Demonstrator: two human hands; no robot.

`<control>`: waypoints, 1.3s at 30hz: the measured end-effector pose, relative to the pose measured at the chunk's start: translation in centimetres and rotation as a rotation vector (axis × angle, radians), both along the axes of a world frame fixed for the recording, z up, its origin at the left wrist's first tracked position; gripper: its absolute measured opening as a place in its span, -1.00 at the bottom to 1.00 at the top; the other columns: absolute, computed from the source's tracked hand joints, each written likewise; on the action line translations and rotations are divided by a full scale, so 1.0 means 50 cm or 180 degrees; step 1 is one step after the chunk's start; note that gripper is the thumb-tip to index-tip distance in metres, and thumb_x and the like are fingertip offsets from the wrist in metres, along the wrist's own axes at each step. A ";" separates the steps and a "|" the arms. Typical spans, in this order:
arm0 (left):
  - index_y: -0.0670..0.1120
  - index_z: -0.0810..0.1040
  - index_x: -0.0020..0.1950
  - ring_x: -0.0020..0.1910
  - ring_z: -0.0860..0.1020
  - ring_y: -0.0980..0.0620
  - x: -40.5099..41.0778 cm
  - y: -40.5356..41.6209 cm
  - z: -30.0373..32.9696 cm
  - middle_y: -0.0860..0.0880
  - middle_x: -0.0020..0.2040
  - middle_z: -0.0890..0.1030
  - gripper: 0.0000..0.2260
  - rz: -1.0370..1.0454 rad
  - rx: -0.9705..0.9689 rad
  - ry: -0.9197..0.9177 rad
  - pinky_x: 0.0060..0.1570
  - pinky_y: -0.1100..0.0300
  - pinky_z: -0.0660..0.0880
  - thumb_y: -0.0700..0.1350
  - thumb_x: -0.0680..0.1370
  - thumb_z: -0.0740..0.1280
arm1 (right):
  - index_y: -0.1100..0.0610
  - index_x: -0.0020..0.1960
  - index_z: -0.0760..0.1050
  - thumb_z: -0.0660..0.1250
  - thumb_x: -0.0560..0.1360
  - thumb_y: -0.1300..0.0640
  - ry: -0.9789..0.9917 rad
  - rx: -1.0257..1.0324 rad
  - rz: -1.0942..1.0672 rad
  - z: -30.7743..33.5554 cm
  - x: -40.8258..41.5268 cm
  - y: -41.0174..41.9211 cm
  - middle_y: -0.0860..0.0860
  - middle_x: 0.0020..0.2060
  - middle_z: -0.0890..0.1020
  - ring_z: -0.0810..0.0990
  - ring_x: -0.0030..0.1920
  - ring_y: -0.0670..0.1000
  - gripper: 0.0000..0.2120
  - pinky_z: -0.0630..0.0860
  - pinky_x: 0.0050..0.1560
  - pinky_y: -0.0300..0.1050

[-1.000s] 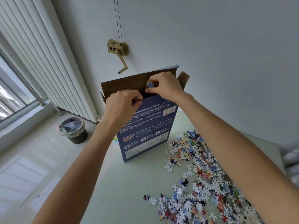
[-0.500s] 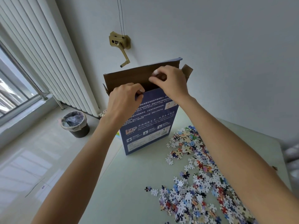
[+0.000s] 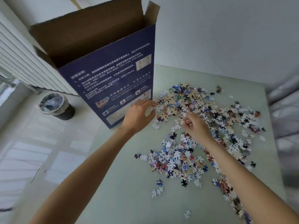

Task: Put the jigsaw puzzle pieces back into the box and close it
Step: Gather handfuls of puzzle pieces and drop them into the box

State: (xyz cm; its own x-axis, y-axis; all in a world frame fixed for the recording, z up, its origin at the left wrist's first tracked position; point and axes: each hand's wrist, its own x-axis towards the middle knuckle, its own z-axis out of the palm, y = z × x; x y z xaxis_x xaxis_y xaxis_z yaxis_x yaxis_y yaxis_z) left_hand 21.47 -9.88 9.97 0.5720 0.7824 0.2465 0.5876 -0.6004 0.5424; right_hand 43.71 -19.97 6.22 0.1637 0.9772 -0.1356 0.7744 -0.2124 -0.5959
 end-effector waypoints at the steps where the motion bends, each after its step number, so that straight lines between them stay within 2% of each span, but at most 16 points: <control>1: -0.04 0.54 0.20 0.05 0.57 0.02 0.009 0.008 -0.027 -0.03 0.11 0.61 -0.76 0.0058 -0.0329 0.0167 0.03 0.02 0.56 -0.08 0.54 0.27 | 0.09 0.09 0.43 0.29 0.52 0.12 -0.0084 -0.0196 0.0095 -0.009 0.013 0.004 0.02 0.00 0.56 0.51 -0.15 -0.04 -0.83 0.52 -0.20 -0.17; 3: -0.02 0.43 0.32 0.18 0.51 0.01 0.043 0.032 -0.088 -0.03 0.24 0.53 -0.66 0.0178 -0.0863 0.0591 0.18 0.07 0.47 -0.05 0.55 0.30 | 0.09 0.26 0.38 0.28 0.53 0.11 -0.0212 -0.0470 0.0253 -0.024 0.051 0.023 0.05 0.18 0.50 0.51 0.07 0.03 -0.69 0.53 0.06 -0.03; 5: -0.04 0.28 0.44 0.34 0.37 -0.05 0.075 0.056 -0.140 -0.06 0.38 0.39 -0.51 0.0238 -0.1222 0.1090 0.32 0.06 0.33 0.02 0.54 0.30 | 0.11 0.37 0.31 0.26 0.54 0.10 -0.0385 -0.0563 0.0364 -0.040 0.087 0.050 0.06 0.29 0.43 0.41 0.29 0.09 -0.59 0.40 0.25 0.02; 8: -0.07 0.13 0.50 0.41 0.27 -0.09 0.119 0.095 -0.196 -0.11 0.45 0.28 -0.35 0.0329 -0.1350 0.1440 0.38 0.01 0.26 0.09 0.51 0.32 | 0.13 0.40 0.28 0.25 0.55 0.10 -0.0420 -0.0550 0.0352 -0.073 0.127 0.099 0.08 0.35 0.39 0.34 0.35 0.09 -0.55 0.30 0.31 -0.01; 12: -0.07 0.11 0.50 0.39 0.23 -0.15 0.183 0.136 -0.233 -0.14 0.43 0.25 -0.31 0.0557 -0.1265 0.1506 0.29 -0.04 0.30 0.19 0.50 0.29 | 0.14 0.40 0.27 0.26 0.53 0.08 -0.0348 -0.0489 0.0401 -0.135 0.155 0.178 0.07 0.40 0.31 0.25 0.40 0.11 -0.53 0.21 0.37 -0.01; 16: 0.03 0.10 0.51 0.41 0.18 -0.16 0.197 0.166 -0.269 -0.07 0.47 0.21 -0.22 0.0444 -0.1227 0.1797 0.32 -0.09 0.26 0.27 0.41 0.34 | 0.12 0.46 0.17 0.26 0.51 -0.06 -0.0671 -0.0678 0.0522 -0.196 0.150 0.265 0.09 0.49 0.13 0.07 0.48 0.16 -0.40 0.02 0.46 0.11; 20: 0.13 0.16 0.48 0.42 0.16 -0.10 0.176 0.163 -0.290 0.03 0.48 0.19 -0.18 0.0234 -0.1053 0.2063 0.35 -0.14 0.26 0.39 0.32 0.32 | 0.04 0.50 0.01 0.22 0.49 -0.17 -0.0871 -0.0920 0.0672 -0.232 0.111 0.286 0.07 0.51 -0.03 -0.08 0.49 0.20 -0.30 -0.04 0.44 0.26; 23: 0.16 0.15 0.47 0.43 0.14 -0.10 0.152 0.122 -0.286 0.03 0.48 0.17 -0.15 0.0025 -0.1020 0.2092 0.34 -0.16 0.24 0.37 0.28 0.38 | 0.01 0.49 0.08 0.22 0.48 -0.22 -0.1110 -0.0755 0.1042 -0.227 0.071 0.235 0.05 0.51 0.00 -0.04 0.49 0.17 -0.32 -0.02 0.42 0.33; 26: 0.15 0.17 0.47 0.39 0.16 -0.08 0.130 0.068 -0.277 0.02 0.46 0.18 -0.11 -0.0168 -0.1009 0.2096 0.31 -0.07 0.28 0.32 0.23 0.46 | -0.03 0.48 0.11 0.28 0.43 -0.23 -0.1078 -0.0772 0.1277 -0.222 0.046 0.147 0.02 0.50 0.03 -0.01 0.48 0.17 -0.29 -0.04 0.43 0.29; 28: 0.11 0.23 0.45 0.36 0.21 -0.06 0.114 0.031 -0.273 0.01 0.44 0.22 -0.16 -0.0194 -0.1116 0.1948 0.29 0.01 0.33 0.23 0.26 0.50 | -0.03 0.47 0.14 0.26 0.43 -0.27 -0.0965 -0.0764 0.1206 -0.214 0.026 0.079 0.01 0.49 0.06 0.00 0.48 0.16 -0.30 -0.05 0.44 0.26; 30: 0.09 0.28 0.42 0.31 0.27 -0.04 0.101 -0.006 -0.270 0.00 0.40 0.26 -0.26 -0.0192 -0.1246 0.1768 0.26 0.08 0.35 0.13 0.31 0.51 | -0.05 0.46 0.17 0.23 0.46 -0.25 -0.0885 -0.0763 0.1130 -0.207 0.007 0.014 0.00 0.47 0.10 0.05 0.46 0.15 -0.35 0.05 0.43 0.26; 34: 0.08 0.30 0.42 0.28 0.32 -0.03 0.073 -0.069 -0.269 -0.01 0.37 0.28 -0.31 -0.0313 -0.1334 0.1677 0.26 0.12 0.36 0.09 0.36 0.49 | -0.09 0.39 0.30 0.14 0.51 -0.24 -0.0670 -0.0804 0.0996 -0.194 -0.023 -0.074 -0.05 0.40 0.26 0.22 0.38 0.09 -0.51 0.16 0.37 0.13; 37: 0.05 0.28 0.44 0.31 0.29 -0.03 0.065 -0.079 -0.263 -0.03 0.39 0.27 -0.30 -0.0359 -0.1457 0.1645 0.30 0.11 0.32 0.10 0.37 0.48 | -0.03 0.26 0.46 0.26 0.51 -0.11 -0.0499 -0.0480 0.0491 -0.179 -0.023 -0.066 -0.04 0.24 0.45 0.37 0.26 0.06 -0.65 0.23 0.27 -0.01; 39: 0.03 0.26 0.45 0.32 0.28 -0.04 0.068 -0.076 -0.255 -0.05 0.39 0.27 -0.31 -0.0301 -0.1564 0.1622 0.30 0.12 0.30 0.09 0.39 0.46 | 0.01 0.31 0.40 0.34 0.44 -0.12 -0.0552 -0.0526 0.0231 -0.173 -0.018 -0.038 0.02 0.28 0.41 0.35 0.29 0.10 -0.51 0.27 0.28 0.03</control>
